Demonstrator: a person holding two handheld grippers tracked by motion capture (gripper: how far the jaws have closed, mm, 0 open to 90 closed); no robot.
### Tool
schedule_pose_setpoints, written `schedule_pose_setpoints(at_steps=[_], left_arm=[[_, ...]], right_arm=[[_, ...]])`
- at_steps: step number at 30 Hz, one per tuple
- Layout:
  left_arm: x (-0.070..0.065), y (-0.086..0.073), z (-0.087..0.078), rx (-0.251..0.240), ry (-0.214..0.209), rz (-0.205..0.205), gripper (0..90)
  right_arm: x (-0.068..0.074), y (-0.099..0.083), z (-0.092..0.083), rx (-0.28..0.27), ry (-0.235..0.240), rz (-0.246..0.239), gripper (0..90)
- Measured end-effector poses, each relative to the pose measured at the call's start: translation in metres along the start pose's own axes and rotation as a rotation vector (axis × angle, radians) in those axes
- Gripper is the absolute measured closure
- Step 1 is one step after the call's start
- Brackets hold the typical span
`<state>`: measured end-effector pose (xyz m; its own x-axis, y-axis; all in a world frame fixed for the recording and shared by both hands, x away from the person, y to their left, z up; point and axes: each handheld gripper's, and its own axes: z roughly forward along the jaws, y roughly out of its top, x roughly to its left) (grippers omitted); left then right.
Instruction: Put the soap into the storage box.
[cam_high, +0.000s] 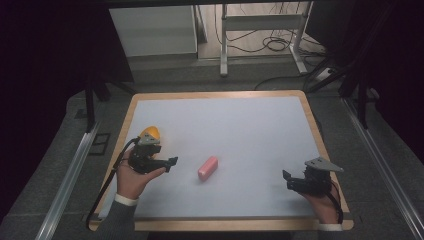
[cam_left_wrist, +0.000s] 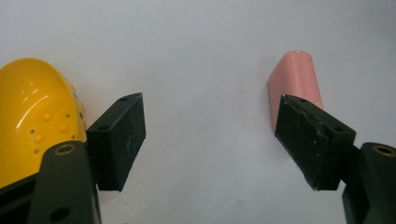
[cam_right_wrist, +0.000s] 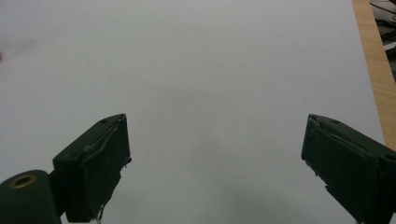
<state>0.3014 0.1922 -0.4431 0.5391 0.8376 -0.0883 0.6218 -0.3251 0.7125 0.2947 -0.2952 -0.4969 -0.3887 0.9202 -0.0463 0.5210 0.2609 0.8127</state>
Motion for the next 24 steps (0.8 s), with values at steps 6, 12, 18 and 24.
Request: schedule_pose_setpoints(at_steps=[6, 12, 18, 24], left_arm=[[-0.006, 0.007, 0.005, 0.014, -0.008, 0.023, 25.1], [-0.013, 0.014, 0.012, 0.031, -0.020, 0.042, 25.1], [-0.021, 0.022, 0.016, 0.037, -0.032, 0.062, 25.2], [-0.028, 0.028, 0.022, 0.053, -0.043, 0.081, 25.1]], right_arm=[[-0.001, 0.000, 0.000, -0.002, -0.001, 0.002, 7.7], [-0.001, -0.001, 0.002, 0.007, 0.000, 0.003, 7.7], [0.000, 0.000, 0.000, -0.002, 0.001, 0.004, 7.7], [0.000, 0.001, -0.001, -0.005, 0.003, 0.001, 7.7]])
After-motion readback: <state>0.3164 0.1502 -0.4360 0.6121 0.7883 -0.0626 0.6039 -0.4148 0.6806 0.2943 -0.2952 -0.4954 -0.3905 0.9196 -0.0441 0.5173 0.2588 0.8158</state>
